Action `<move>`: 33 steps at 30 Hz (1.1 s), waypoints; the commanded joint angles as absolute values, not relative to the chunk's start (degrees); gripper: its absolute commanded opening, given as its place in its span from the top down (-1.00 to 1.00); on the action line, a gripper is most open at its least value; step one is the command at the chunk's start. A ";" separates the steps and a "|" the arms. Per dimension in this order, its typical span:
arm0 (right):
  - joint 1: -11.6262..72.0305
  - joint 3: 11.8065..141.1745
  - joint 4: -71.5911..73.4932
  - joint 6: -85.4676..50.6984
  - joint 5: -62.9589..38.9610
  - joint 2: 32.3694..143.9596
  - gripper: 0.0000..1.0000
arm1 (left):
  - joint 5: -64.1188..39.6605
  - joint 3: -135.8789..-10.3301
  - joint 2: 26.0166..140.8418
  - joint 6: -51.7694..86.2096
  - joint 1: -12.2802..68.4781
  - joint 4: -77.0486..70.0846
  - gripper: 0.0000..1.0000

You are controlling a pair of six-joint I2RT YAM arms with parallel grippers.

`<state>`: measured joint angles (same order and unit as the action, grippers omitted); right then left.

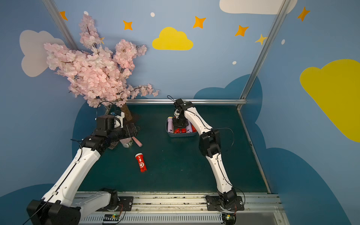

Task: Put the flashlights into the storage boxes
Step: Place the flashlight at the storage box.

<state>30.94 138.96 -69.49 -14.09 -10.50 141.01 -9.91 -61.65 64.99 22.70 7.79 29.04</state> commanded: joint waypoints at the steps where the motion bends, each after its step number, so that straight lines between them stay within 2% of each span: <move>1: 30.12 140.48 -69.74 -14.15 -11.49 143.29 0.49 | -11.35 -63.88 66.52 20.42 7.32 28.32 -0.99; 10: 29.81 141.17 -69.07 -14.50 -13.48 144.19 0.40 | -12.73 -65.00 68.69 19.78 6.46 28.32 -0.99; 15: 30.06 141.07 -69.08 -13.81 -13.15 141.73 0.19 | -13.01 -64.56 68.50 19.94 6.09 28.06 -0.99; 23: 30.19 141.24 -69.07 -12.92 -10.87 135.36 -0.01 | -13.01 -62.28 67.08 21.48 6.06 26.41 -0.99; 33: 30.15 138.71 -69.55 -11.70 -8.88 127.04 -0.06 | -15.03 -58.44 64.43 24.50 6.09 26.99 -0.99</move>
<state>30.11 139.68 -69.01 -12.73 -10.04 130.17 -13.98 -59.70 65.82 23.03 6.37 26.55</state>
